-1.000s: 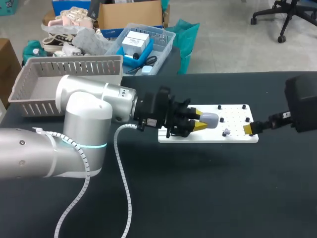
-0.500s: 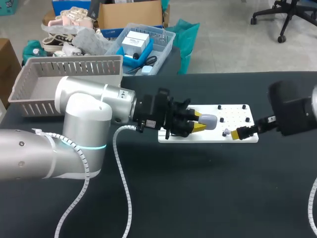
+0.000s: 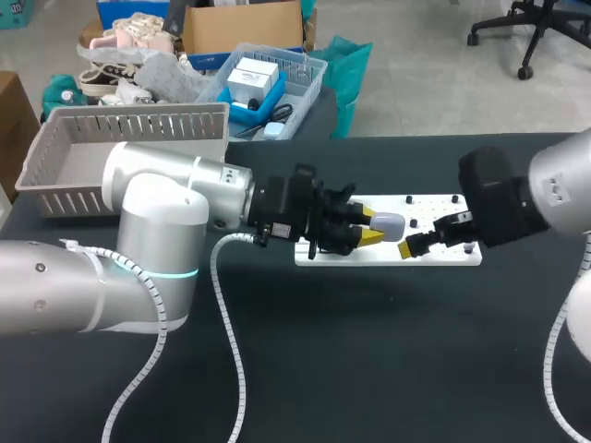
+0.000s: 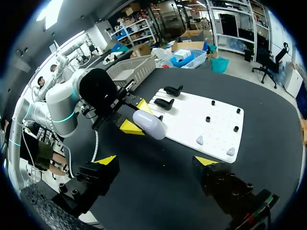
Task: Pick up each earbud case from the left stands, insert the matching earbuds, close the lid, and place the case in the box.
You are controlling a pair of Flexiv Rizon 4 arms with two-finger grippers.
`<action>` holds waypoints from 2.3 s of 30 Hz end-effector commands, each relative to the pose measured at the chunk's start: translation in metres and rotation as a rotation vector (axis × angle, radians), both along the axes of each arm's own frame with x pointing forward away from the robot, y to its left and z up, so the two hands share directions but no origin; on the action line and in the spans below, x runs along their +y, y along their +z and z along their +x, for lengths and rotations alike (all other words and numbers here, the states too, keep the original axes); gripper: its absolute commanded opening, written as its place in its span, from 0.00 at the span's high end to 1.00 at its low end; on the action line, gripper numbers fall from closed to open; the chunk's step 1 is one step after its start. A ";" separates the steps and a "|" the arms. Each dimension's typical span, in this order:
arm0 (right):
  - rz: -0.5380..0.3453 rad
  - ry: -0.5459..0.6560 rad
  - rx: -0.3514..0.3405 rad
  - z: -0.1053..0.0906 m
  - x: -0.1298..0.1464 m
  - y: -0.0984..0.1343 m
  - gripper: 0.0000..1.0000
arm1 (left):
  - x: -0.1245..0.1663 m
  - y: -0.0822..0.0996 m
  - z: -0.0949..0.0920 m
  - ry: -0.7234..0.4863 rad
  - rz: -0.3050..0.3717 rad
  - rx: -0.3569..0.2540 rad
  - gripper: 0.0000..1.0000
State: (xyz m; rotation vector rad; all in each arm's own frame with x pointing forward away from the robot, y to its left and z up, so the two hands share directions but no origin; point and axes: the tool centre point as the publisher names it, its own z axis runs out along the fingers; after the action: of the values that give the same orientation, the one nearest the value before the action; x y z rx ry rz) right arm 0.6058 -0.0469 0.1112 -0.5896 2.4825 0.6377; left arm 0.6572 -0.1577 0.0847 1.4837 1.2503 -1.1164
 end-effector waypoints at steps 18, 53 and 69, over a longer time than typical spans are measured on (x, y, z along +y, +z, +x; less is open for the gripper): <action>-0.066 -0.063 -0.014 0.033 0.008 -0.019 0.00 | 0.000 0.000 -0.001 0.004 0.000 -0.002 1.00; -0.064 -0.096 -0.010 0.046 0.002 -0.016 0.00 | 0.000 0.000 -0.001 0.004 0.000 -0.002 1.00; -0.068 -0.118 -0.057 0.052 -0.005 0.002 0.00 | 0.000 0.000 -0.001 0.004 0.000 -0.002 1.00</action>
State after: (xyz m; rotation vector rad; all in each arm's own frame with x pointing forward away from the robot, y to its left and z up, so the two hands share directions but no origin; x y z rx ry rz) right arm 0.6628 -0.0501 0.1102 -0.4996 2.4794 0.5437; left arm 0.6571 -0.1578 0.0847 1.4834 1.2508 -1.1161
